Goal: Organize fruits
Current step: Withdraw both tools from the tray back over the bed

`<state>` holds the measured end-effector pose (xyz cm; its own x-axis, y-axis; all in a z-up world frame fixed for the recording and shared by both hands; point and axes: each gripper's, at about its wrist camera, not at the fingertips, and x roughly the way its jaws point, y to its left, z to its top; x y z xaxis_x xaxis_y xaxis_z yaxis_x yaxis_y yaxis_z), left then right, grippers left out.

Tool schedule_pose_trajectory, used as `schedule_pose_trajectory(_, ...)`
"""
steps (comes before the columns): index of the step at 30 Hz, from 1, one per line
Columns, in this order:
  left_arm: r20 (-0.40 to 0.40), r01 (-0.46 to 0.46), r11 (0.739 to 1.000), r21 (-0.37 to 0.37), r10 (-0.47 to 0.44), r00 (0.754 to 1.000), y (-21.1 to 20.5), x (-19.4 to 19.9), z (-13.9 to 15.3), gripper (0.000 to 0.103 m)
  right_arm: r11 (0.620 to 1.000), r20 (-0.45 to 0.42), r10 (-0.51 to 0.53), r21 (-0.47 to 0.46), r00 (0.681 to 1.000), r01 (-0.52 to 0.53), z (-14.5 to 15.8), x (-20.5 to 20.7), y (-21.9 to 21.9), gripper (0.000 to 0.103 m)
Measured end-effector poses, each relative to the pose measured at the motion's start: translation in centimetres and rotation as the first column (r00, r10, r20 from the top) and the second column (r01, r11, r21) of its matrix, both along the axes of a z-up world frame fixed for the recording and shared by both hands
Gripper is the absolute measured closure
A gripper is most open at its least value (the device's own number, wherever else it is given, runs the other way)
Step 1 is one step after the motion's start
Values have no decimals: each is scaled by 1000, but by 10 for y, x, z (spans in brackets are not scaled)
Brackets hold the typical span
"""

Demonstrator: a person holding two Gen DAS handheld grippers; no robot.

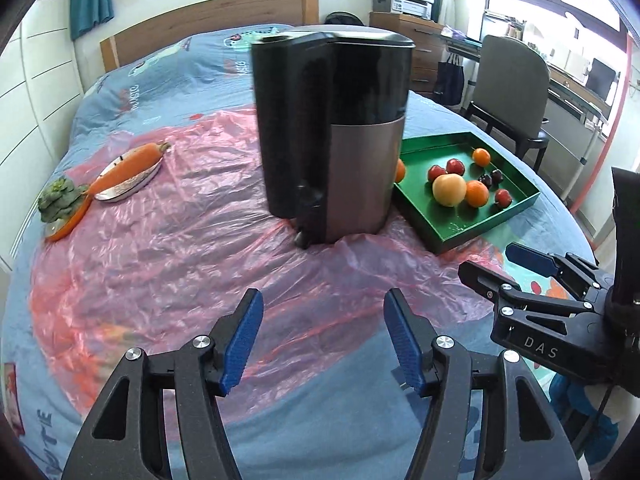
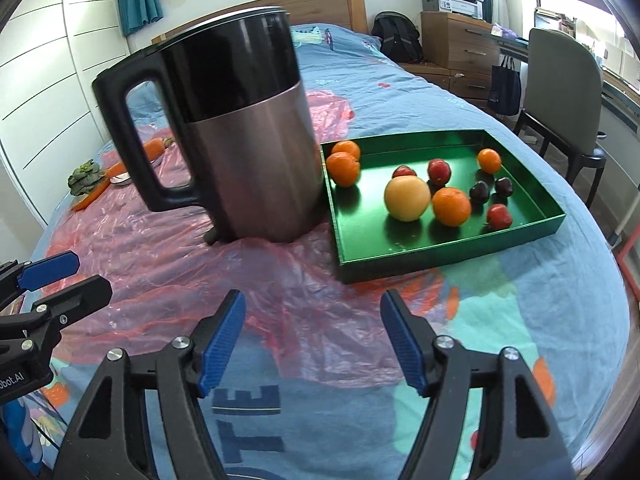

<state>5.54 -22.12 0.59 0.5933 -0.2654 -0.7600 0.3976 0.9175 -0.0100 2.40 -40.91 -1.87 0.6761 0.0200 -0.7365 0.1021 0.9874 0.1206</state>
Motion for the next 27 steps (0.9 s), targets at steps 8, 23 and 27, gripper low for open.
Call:
schedule_pose_trajectory(8,41,-114,993,-31,115,992,65,-16,2,17,994,9,97,-52,995,-97,0,-1,66,0)
schedule_pose_trajectory(23,84,-255,967,-15,256,963,113,-30,-2,9,979,57,174,-115,983,-167,16,-6,110,0)
schedule_pose_trajectory(27,83,-266,964,-12,266,961,114,-29,-2,9,977,63,178,-127,982,-169,19,-8,111,0)
